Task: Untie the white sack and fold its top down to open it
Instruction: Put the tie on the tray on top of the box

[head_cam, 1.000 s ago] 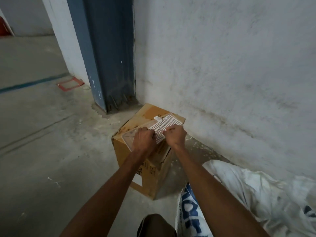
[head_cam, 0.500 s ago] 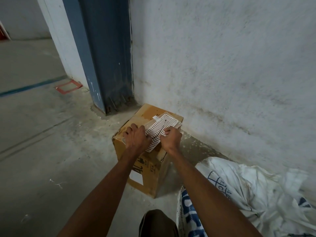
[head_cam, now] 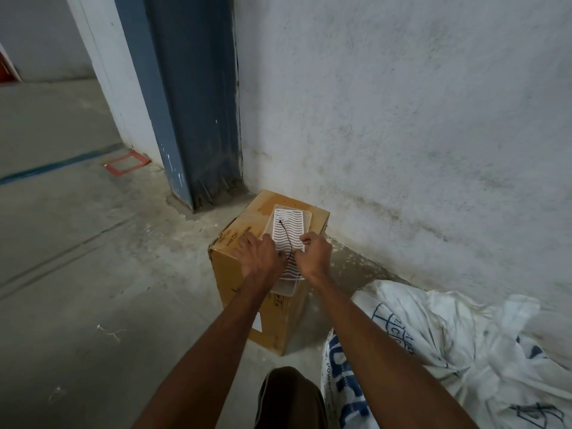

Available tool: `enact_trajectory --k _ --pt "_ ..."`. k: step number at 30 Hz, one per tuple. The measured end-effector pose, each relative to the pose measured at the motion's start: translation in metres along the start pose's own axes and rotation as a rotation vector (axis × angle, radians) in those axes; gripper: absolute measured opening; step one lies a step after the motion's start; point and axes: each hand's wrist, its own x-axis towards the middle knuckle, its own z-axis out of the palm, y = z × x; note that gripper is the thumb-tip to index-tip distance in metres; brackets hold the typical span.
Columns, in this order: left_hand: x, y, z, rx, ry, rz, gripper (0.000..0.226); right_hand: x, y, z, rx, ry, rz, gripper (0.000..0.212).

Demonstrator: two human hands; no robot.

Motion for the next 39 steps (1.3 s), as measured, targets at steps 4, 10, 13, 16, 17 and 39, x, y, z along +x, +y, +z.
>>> enact_trajectory --k 4,10,13,16,17,39 --pt "-0.005 0.002 -0.004 -0.079 0.053 0.076 0.045 -0.006 0.001 -0.001 -0.069 -0.036 -0.076 0.030" --pt "-0.012 -0.002 -0.009 -0.124 -0.048 0.164 0.056 -0.007 0.003 -0.003 -0.076 -0.069 -0.059 0.018" --pt "-0.012 -0.008 -0.008 -0.108 -0.059 0.198 0.046 -0.007 0.004 -0.004 -0.089 -0.074 -0.080 0.020" --pt "-0.012 -0.009 -0.007 -0.153 -0.029 0.196 0.035 -0.008 0.004 -0.003 -0.092 -0.063 -0.097 0.020" --pt "-0.011 -0.009 -0.008 -0.170 -0.003 0.204 0.032 -0.009 0.003 -0.002 -0.091 -0.052 -0.096 0.020" --pt "0.002 -0.012 -0.001 -0.127 0.052 0.284 0.015 -0.036 0.004 0.011 -0.151 0.070 -0.026 0.040"
